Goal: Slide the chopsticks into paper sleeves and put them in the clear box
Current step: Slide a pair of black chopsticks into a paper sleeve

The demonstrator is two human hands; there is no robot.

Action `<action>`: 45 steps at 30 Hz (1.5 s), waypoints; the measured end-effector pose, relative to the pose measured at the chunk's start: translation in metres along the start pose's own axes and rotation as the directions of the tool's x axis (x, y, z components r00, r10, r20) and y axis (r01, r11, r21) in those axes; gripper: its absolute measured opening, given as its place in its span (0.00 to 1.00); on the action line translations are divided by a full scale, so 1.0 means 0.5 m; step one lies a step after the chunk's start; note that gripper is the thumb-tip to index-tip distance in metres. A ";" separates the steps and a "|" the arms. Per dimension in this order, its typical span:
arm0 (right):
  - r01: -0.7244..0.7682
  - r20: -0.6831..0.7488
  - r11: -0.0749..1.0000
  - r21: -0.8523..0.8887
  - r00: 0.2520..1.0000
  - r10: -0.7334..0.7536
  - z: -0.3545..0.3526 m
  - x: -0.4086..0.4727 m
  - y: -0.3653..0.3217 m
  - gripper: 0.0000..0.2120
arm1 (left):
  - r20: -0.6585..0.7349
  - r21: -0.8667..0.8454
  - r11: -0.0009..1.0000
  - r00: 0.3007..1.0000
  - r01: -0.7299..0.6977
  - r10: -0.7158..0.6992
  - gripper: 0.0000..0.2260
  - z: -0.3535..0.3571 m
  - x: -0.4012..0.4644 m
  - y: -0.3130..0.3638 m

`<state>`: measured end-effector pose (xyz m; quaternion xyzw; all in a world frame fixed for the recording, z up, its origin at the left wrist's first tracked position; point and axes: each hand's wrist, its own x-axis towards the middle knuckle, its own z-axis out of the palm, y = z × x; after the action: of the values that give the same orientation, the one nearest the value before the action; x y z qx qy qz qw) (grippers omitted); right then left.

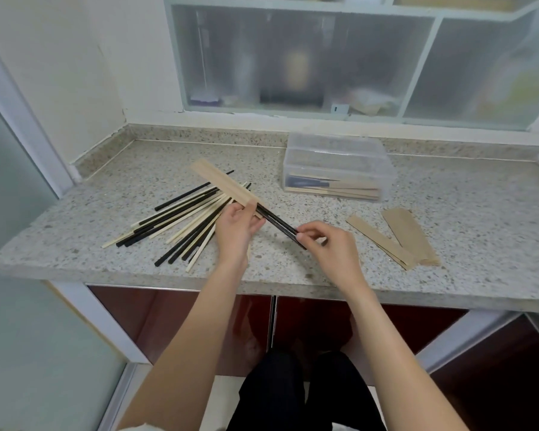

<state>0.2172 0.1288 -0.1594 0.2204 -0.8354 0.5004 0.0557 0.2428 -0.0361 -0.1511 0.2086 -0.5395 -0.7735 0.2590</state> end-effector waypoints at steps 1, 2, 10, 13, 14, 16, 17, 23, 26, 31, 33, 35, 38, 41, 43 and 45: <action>-0.041 -0.010 0.998 0.054 0.999 0.042 0.006 0.004 -0.005 0.03 | 0.010 -0.002 1.000 1.000 -0.009 0.009 0.06 0.007 -0.002 0.001; -0.085 -0.010 0.989 0.120 0.996 0.087 0.011 0.007 -0.008 0.03 | 0.023 -0.002 1.000 1.000 -0.018 0.018 0.06 0.015 -0.004 0.001; -0.355 0.104 0.727 0.588 0.924 0.368 0.023 0.009 -0.026 0.04 | 0.214 0.132 0.990 0.976 -0.059 0.029 0.11 0.055 -0.018 -0.007; -0.342 0.092 0.795 0.501 0.934 0.344 0.005 0.016 -0.006 0.06 | 0.295 0.192 0.977 0.955 -0.091 0.031 0.08 0.068 -0.007 0.001; -0.319 0.057 0.837 0.445 0.943 0.328 -0.013 0.031 0.004 0.08 | 0.324 0.235 0.963 0.945 -0.133 0.051 0.09 0.078 0.007 0.009; -0.256 -0.033 0.896 0.363 0.957 0.287 -0.056 0.067 0.015 0.13 | 0.394 0.415 0.857 0.910 -0.305 0.133 0.11 0.096 0.048 0.029; -0.217 -0.098 0.911 0.349 0.959 0.266 -0.085 0.094 0.019 0.15 | 0.452 0.500 0.764 0.875 -0.407 0.170 0.12 0.116 0.075 0.040; 0.042 -0.268 0.997 -0.059 0.962 -0.056 -0.211 0.263 0.062 0.21 | 0.744 0.614 0.288 0.661 -0.735 0.101 0.13 0.253 0.206 0.071; -0.027 -0.175 0.948 -0.318 0.984 -0.031 -0.239 0.329 0.118 0.16 | 0.764 0.615 0.224 0.642 -0.756 0.067 0.14 0.318 0.262 0.046; -0.052 -0.046 0.816 -0.576 0.998 0.031 -0.267 0.383 0.193 0.15 | 0.789 0.603 0.107 0.571 -0.791 -0.227 0.16 0.382 0.341 -0.021; -0.009 0.006 0.753 -0.658 1.000 0.017 -0.273 0.392 0.213 0.16 | 0.765 0.606 0.086 0.549 -0.791 -0.337 0.16 0.401 0.364 -0.040; 0.051 0.071 0.684 -0.728 0.998 0.001 -0.274 0.394 0.220 0.17 | 0.746 0.633 0.130 0.558 -0.763 -0.363 0.16 0.401 0.378 -0.042; 0.061 0.108 0.669 -0.741 0.994 0.029 -0.282 0.399 0.237 0.18 | 0.753 0.624 0.100 0.562 -0.775 -0.344 0.16 0.406 0.396 -0.052; 0.091 0.094 0.711 -0.697 0.995 -0.035 -0.282 0.385 0.238 0.17 | 0.776 0.610 0.014 0.593 -0.792 -0.214 0.16 0.390 0.379 -0.050; 0.147 0.053 0.764 -0.628 0.988 -0.146 -0.279 0.358 0.226 0.14 | 0.816 0.577 0.031 0.576 -0.816 -0.040 0.15 0.370 0.343 -0.041; 0.187 0.036 0.819 -0.542 0.979 -0.199 -0.273 0.315 0.210 0.12 | 0.832 0.536 0.066 0.540 -0.841 0.123 0.14 0.336 0.294 -0.027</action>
<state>0.0138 0.2392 -0.1281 0.2733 -0.9154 0.2376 0.1755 0.0250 -0.0023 -0.1146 -0.1498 -0.9599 -0.1694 0.1654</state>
